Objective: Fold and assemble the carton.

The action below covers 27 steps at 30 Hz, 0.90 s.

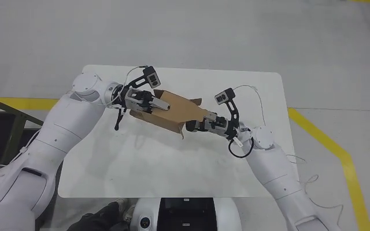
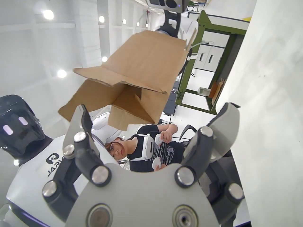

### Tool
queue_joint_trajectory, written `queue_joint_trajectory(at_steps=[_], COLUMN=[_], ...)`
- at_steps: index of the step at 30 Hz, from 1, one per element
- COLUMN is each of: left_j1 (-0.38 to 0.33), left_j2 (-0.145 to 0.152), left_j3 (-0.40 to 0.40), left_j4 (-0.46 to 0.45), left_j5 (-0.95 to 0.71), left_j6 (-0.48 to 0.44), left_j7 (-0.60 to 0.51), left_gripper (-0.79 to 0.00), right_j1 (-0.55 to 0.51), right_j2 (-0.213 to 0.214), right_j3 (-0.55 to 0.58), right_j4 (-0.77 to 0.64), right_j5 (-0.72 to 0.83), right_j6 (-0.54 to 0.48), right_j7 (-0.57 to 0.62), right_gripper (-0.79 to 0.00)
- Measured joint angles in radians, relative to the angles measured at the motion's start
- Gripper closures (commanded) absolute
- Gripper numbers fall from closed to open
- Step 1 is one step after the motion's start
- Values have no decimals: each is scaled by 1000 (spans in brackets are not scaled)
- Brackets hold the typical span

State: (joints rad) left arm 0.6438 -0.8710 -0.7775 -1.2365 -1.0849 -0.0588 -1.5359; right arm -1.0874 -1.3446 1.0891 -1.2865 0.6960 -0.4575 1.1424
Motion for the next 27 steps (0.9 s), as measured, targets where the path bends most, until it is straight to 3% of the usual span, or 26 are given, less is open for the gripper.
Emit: queue_joint_trajectory(at_steps=[8, 18, 27], left_j1=[3, -13, -42], left_j2=[12, 25, 22], left_j3=[44, 98, 129], left_j4=[-11, -20, 20], left_j5=[-12, -44, -70], left_j6=[32, 45, 40], left_j7=[0, 0, 0], left_gripper=[0, 0, 0], right_j1=[-1, 51, 19], right_j2=[11, 3, 5], right_j3=[75, 59, 56], right_j4=[-17, 21, -48], right_j5=[62, 121, 196], right_j6=[-80, -123, -69], right_j7=[31, 90, 151], right_gripper=[-785, -785, -785])
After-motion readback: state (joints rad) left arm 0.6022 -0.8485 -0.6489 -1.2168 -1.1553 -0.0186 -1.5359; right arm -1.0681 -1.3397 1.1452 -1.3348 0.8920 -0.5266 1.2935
